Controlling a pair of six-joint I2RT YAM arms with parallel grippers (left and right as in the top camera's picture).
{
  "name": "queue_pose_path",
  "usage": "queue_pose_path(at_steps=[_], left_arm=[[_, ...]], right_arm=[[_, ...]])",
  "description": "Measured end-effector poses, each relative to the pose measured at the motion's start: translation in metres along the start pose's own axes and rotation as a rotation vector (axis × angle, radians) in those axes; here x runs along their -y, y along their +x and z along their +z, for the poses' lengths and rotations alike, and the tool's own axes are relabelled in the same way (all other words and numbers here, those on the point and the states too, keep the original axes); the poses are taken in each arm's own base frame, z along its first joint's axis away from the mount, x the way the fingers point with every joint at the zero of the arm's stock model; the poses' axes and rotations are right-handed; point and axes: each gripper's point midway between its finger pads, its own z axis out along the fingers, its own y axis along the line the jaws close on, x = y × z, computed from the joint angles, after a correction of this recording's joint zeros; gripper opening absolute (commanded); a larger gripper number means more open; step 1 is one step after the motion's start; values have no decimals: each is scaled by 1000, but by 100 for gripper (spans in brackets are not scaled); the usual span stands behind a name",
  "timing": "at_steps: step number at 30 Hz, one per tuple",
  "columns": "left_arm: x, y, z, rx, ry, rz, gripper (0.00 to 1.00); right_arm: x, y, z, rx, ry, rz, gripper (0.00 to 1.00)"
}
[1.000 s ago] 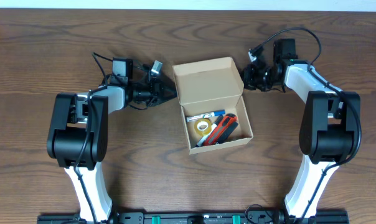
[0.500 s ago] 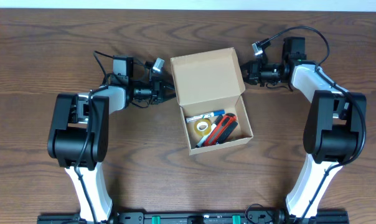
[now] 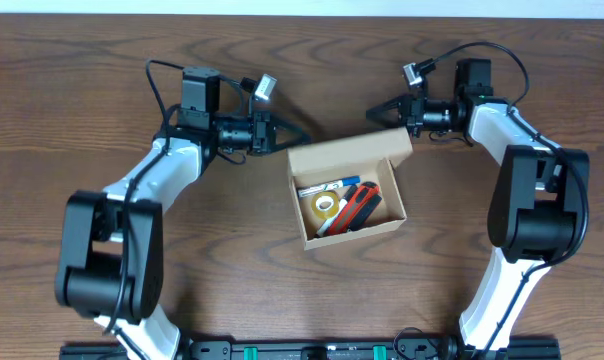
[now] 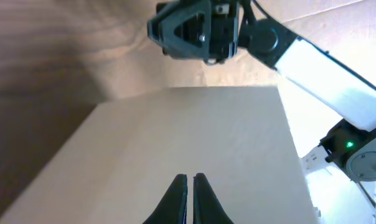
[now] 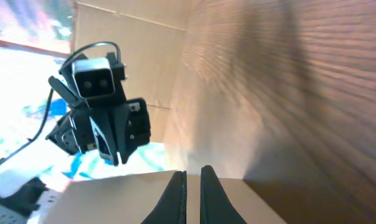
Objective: Pack container
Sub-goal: 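Push the box lid upward and over with both grippers to close it, then press down on the closed lid with the left gripper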
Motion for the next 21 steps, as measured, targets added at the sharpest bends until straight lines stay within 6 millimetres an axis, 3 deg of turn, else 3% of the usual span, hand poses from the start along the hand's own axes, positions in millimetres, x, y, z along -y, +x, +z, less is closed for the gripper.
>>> queue_pose_path(at_steps=[5, 9, 13, 17, 21], left_arm=[[7, 33, 11, -77, -77, -70, 6], [6, 81, 25, -207, -187, -82, 6], [-10, 121, 31, -339, -328, -44, 6], [-23, 129, 26, -376, -440, 32, 9], [-25, 126, 18, -370, -518, 99, 11]], right_arm=[[-2, 0, -12, 17, -16, 20, 1], [-4, 4, -21, 33, 50, 40, 1], [-13, 11, -34, 44, 206, 10, 1], [-23, 16, -53, 58, 416, -74, 1], [-26, 17, -75, 80, 626, -140, 8]])
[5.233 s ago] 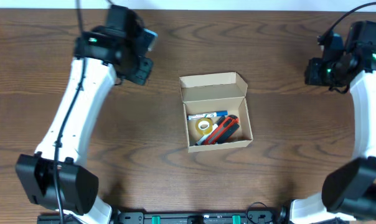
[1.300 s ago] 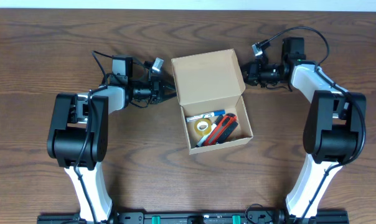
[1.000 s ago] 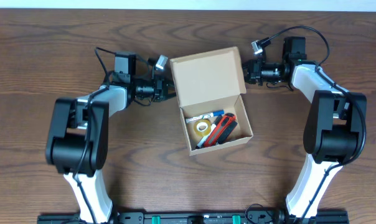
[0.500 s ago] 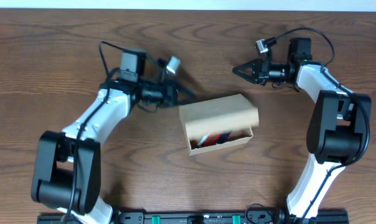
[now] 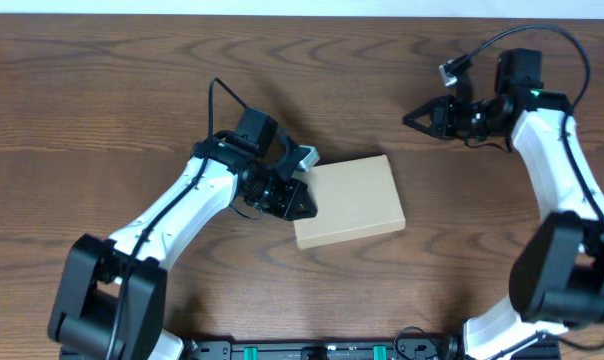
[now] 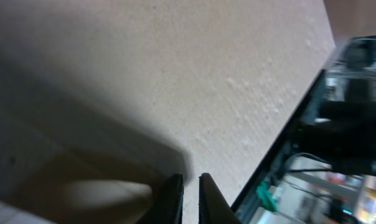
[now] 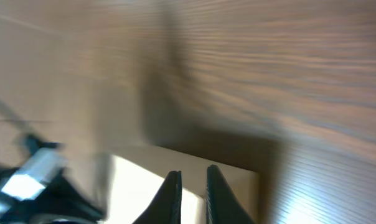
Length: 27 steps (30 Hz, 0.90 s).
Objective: Pack container
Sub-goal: 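Press down on the closed lid with the left gripper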
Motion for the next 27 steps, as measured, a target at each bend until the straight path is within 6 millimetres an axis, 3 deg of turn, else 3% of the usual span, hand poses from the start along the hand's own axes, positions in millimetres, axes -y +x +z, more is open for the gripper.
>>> queue_pose_path(at_steps=[6, 11, 19, 24, 27], left_arm=[[-11, -3, -11, 33, -116, 38, 11], [-17, -9, -27, 77, -218, 68, 13], [1, -37, -68, 181, -312, 136, 15], [-6, -34, -85, 192, -420, 139, 18], [-9, -33, -89, 193, -459, 141, 12]], right_arm=[[32, 4, -18, -1, 264, -26, 8], [47, 9, -23, -22, 355, -31, 6], [52, 9, -25, -27, 385, -45, 3], [52, 10, -25, -31, 385, -50, 6], [52, 11, -25, -35, 384, -51, 6]])
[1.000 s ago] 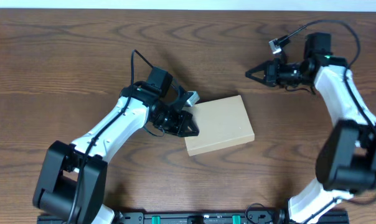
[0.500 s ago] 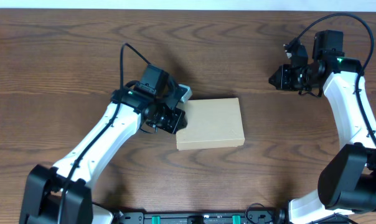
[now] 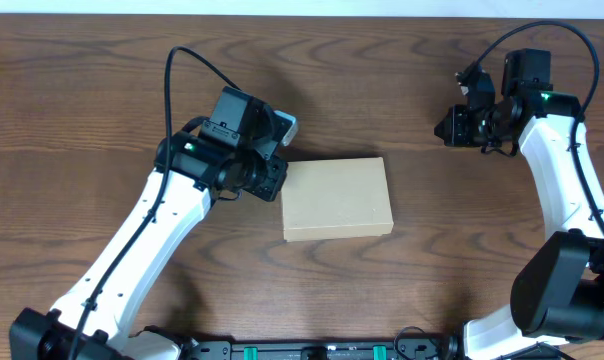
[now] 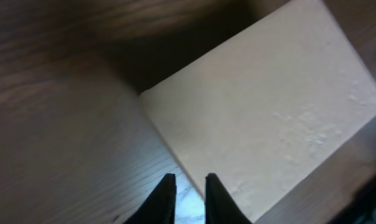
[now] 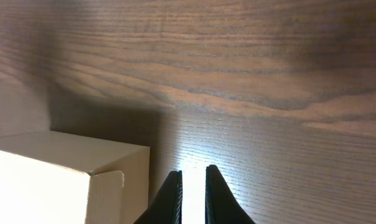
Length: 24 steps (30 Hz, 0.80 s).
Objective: Pack container
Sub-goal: 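Press down on the closed lid with the left gripper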
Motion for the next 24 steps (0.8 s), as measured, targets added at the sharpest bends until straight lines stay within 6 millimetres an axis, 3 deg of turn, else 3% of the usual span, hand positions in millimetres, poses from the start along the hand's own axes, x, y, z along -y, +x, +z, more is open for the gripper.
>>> queue_pose_path(at_steps=[3, 13, 24], left_arm=[[5, 3, 1, -13, -35, 37, 12], [62, 15, 15, -36, -117, 275, 12], [77, 26, 22, -71, -151, 352, 12]], right_arm=[[0, 0, 0, 0, 0, -2, 6], [0, 1, 0, -6, -1, -1, 6], [-1, 4, 0, -17, -2, 4, 5]])
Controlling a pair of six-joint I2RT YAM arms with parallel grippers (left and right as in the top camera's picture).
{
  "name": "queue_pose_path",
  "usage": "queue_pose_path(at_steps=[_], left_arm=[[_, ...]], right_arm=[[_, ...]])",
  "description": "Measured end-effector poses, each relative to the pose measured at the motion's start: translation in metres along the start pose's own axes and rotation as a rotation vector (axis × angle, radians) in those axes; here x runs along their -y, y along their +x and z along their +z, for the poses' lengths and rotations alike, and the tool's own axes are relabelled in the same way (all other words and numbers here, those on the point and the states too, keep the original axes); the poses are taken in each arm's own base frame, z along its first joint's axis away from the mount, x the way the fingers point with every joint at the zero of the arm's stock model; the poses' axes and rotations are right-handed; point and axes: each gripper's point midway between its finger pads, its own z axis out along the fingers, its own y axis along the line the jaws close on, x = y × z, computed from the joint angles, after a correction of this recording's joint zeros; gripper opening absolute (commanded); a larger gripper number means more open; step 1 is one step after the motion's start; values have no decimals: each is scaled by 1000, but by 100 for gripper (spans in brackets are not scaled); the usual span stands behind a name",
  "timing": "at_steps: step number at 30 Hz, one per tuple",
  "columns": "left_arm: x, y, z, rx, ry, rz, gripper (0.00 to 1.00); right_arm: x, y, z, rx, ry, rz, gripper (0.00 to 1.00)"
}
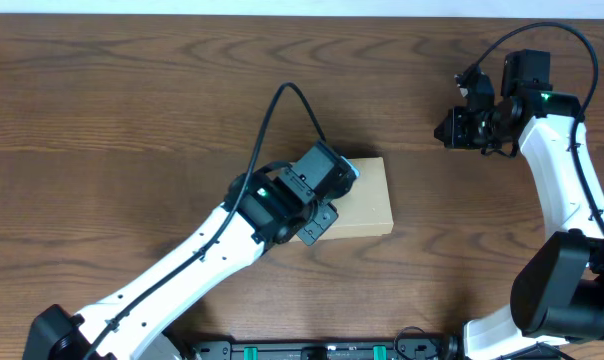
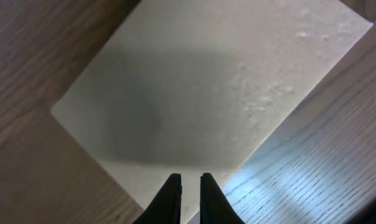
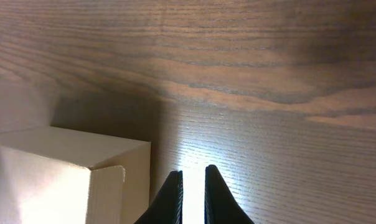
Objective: Pack container
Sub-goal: 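Press down on the closed lid with the left gripper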
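The tan cardboard box lies in the middle of the table with its lid down, so its contents are hidden. My left gripper is over the box's left part. In the left wrist view the plain lid fills most of the frame, and the left gripper is shut and empty just above the lid's near edge. My right gripper hangs shut over bare wood to the right of the box. The right wrist view shows the gripper with the box's side at lower left.
The brown wooden table spreads on all sides of the box. A black cable loops up from the left wrist. A black rail runs along the table's front edge.
My left gripper was at the box's left edge and is now over the left part of the lid. The box stays closed and in place. The right arm has not moved.
At first the box stood open with tape and pens inside, both grippers shut at its raised lid. Then the lid was down, the left gripper at the box's left side, the right one off to the right. Now the left gripper is over the lid.
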Motion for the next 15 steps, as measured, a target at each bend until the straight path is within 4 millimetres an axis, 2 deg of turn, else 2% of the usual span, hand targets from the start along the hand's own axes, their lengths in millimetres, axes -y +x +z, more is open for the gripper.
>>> queue_pose_path(at_steps=[9, 15], left_arm=[[11, 8, 40, -98, 6, 34, 12], [13, 13, 57, -146, 15, 43, 10]], right_arm=[[0, 0, 0, 0, 0, -1, 4], [0, 0, 0, 0, 0, -1, 4]])
